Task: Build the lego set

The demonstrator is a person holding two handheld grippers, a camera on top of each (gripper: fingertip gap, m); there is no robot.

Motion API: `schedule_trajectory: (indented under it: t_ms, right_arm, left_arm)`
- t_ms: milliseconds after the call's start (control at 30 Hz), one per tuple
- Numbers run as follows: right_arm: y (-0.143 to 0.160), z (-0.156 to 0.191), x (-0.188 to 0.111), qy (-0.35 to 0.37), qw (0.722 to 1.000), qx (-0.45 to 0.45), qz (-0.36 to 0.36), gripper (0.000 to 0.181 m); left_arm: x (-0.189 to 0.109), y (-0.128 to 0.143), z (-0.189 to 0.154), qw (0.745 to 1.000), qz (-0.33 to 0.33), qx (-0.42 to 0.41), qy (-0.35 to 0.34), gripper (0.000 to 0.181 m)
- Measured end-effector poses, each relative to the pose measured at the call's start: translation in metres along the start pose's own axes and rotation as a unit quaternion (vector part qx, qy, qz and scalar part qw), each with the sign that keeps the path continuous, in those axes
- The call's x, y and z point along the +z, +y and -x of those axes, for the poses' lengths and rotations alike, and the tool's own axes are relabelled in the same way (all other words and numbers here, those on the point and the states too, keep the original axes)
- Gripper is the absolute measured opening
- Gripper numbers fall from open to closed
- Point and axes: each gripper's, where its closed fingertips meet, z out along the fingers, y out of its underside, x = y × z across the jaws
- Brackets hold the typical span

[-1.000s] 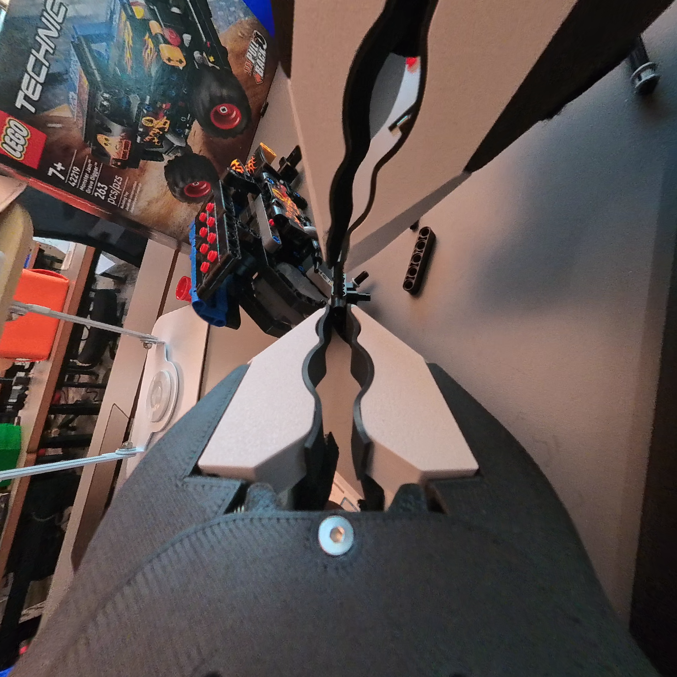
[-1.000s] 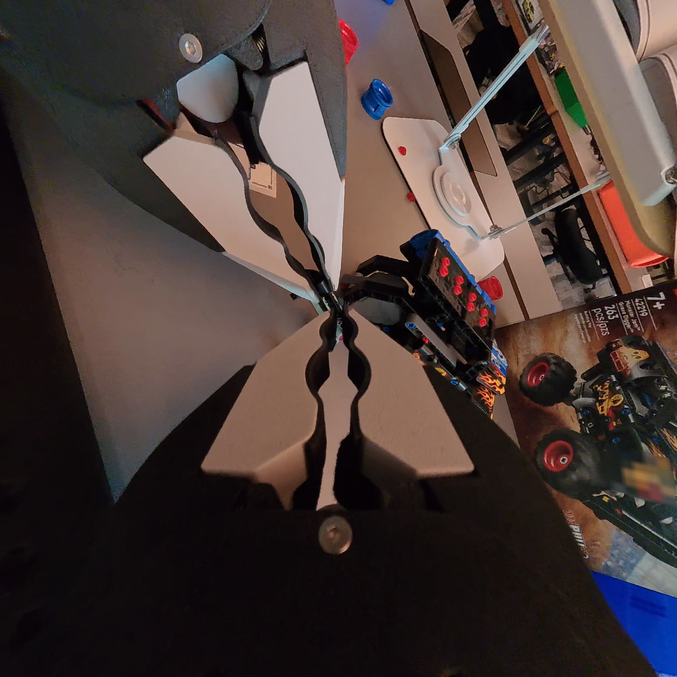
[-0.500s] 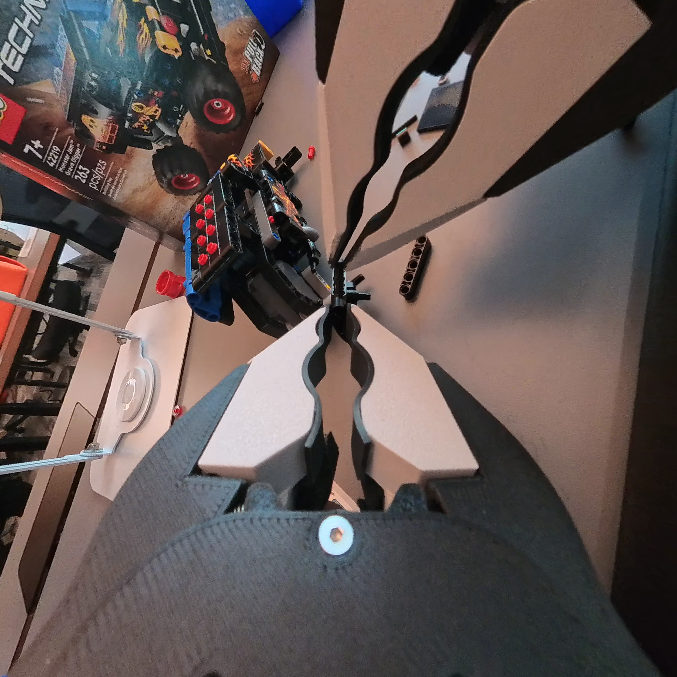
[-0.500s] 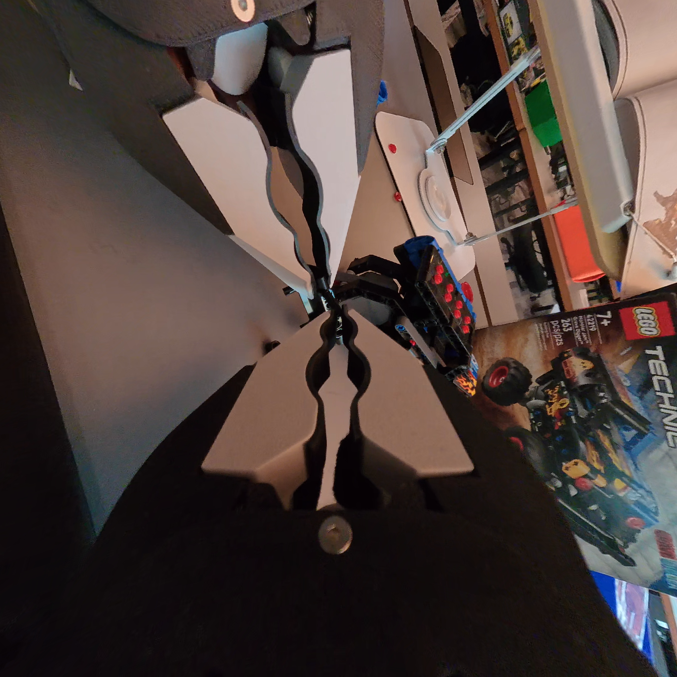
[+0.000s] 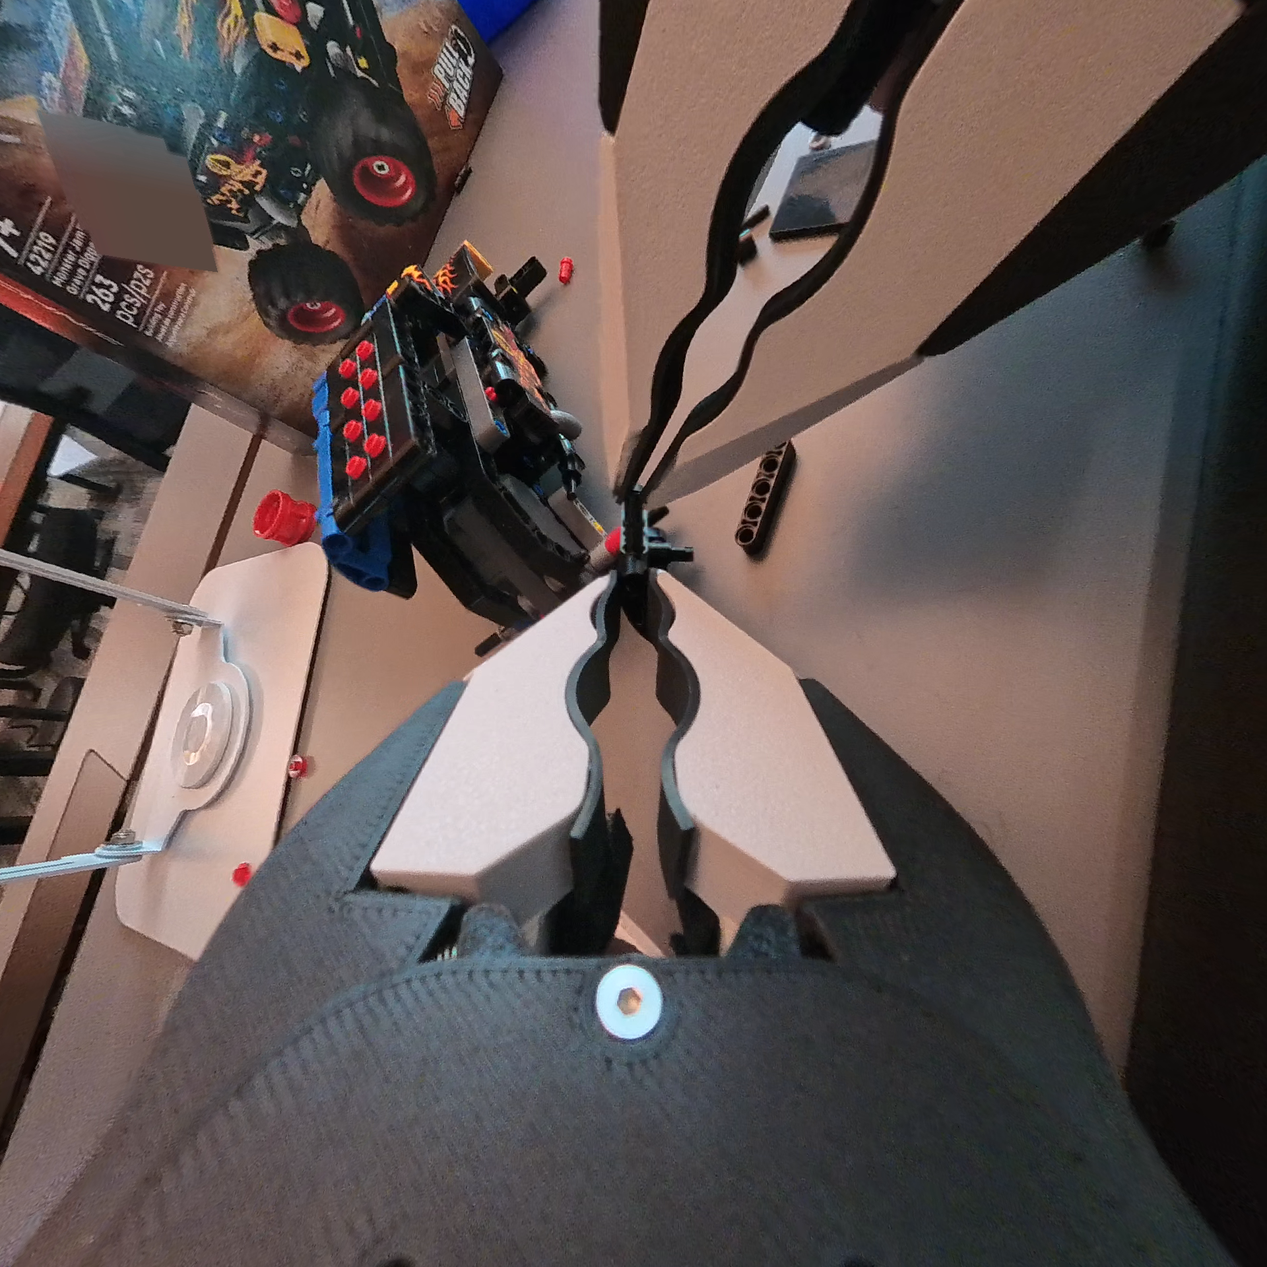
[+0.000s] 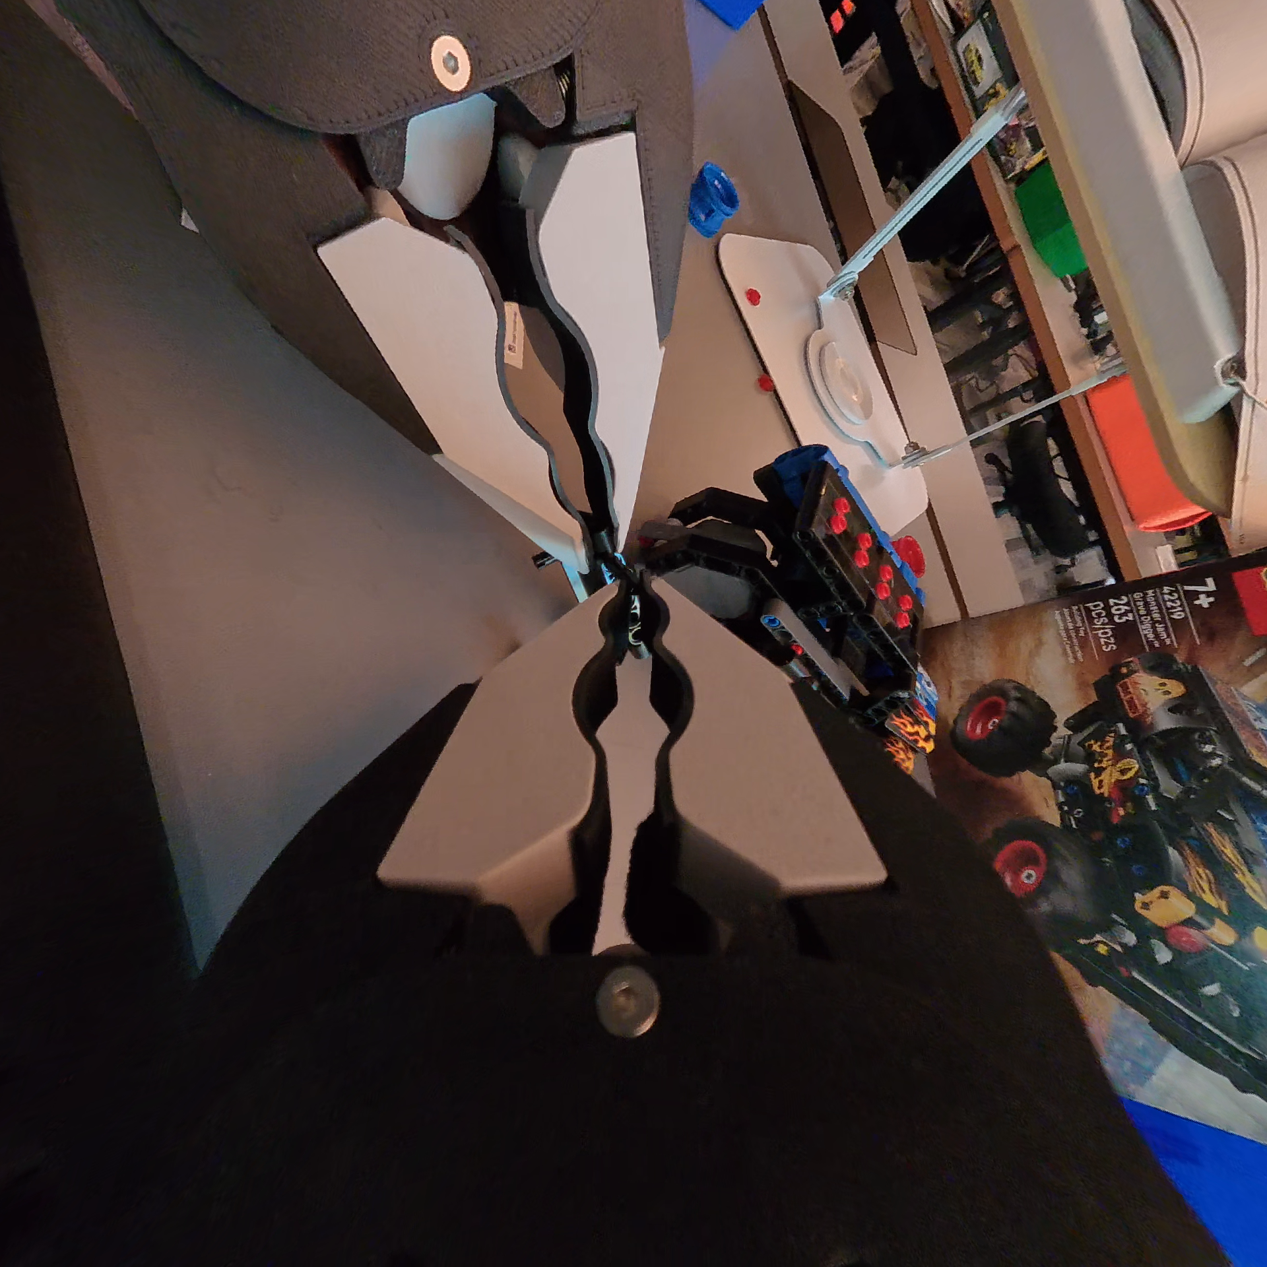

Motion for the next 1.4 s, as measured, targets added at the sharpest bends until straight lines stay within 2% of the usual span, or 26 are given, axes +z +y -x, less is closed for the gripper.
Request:
schedule_trajectory:
  t_ms: [300, 567, 667, 800, 1033, 1400]
  right_arm:
    - [0.003, 0.001, 0.002, -0.025, 0.999, 0.037, -0.008, 0.0]
    - [-0.003, 0.001, -0.002, -0.045, 0.996, 0.067, -0.038, 0.0]
    - [-0.012, 0.003, -0.006, -0.06, 0.993, 0.074, -0.066, 0.0]
    - [-0.018, 0.002, -0.012, -0.076, 0.988, 0.098, -0.093, 0.0]
    - [-0.024, -0.003, -0.019, -0.095, 0.977, 0.14, -0.132, 0.0]
    - [-0.037, -0.013, -0.031, -0.131, 0.946, 0.221, -0.2, 0.0]
  left_arm:
    - [0.001, -0.001, -0.004, 0.999, -0.014, -0.023, 0.027, 0.007]
    - [-0.005, -0.01, -0.004, 0.996, -0.052, -0.048, 0.052, 0.025]
    - [-0.01, -0.024, -0.002, 0.996, -0.086, -0.009, 0.029, 0.021]
    - [-0.012, -0.031, -0.002, 0.994, -0.093, 0.05, -0.009, 0.012]
    - [-0.017, -0.037, 0.003, 0.992, -0.117, 0.048, -0.023, 0.008]
    - [-0.029, -0.049, 0.008, 0.985, -0.174, -0.008, -0.007, 0.005]
